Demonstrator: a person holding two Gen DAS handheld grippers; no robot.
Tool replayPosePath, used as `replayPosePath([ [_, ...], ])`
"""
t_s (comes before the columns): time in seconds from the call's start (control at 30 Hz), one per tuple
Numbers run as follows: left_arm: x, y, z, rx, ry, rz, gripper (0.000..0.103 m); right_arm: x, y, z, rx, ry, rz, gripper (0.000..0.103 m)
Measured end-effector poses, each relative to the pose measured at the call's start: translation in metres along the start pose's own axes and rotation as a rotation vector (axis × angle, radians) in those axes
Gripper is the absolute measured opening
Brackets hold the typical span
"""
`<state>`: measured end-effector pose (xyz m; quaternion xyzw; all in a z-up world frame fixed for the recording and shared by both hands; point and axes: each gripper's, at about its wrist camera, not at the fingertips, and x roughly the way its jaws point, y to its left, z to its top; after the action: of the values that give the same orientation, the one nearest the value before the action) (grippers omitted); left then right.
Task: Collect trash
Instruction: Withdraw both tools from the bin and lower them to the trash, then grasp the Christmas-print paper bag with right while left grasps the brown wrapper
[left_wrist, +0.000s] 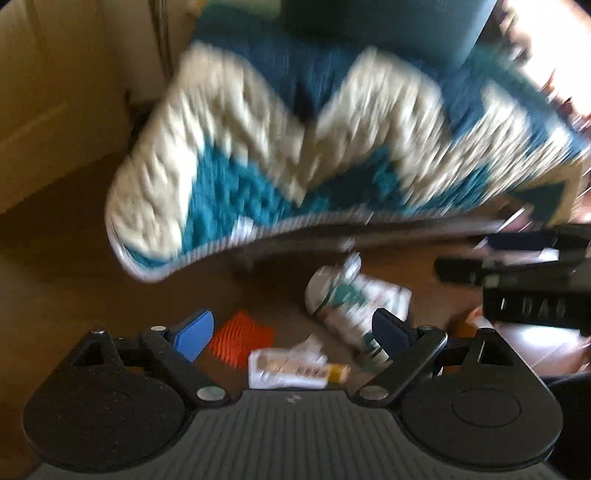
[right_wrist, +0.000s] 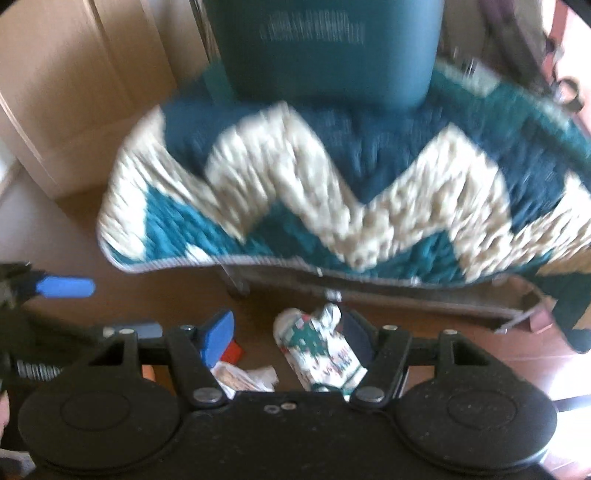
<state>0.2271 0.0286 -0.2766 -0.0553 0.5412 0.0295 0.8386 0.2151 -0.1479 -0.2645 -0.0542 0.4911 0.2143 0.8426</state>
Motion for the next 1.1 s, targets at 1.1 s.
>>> replayPosePath([
  [1.1,0.271,-0.020,-0.125,-0.045,0.605,0.001,0.060,0.264,-0.003,-0.078,-0.280,0.344,-0.027,0.065],
])
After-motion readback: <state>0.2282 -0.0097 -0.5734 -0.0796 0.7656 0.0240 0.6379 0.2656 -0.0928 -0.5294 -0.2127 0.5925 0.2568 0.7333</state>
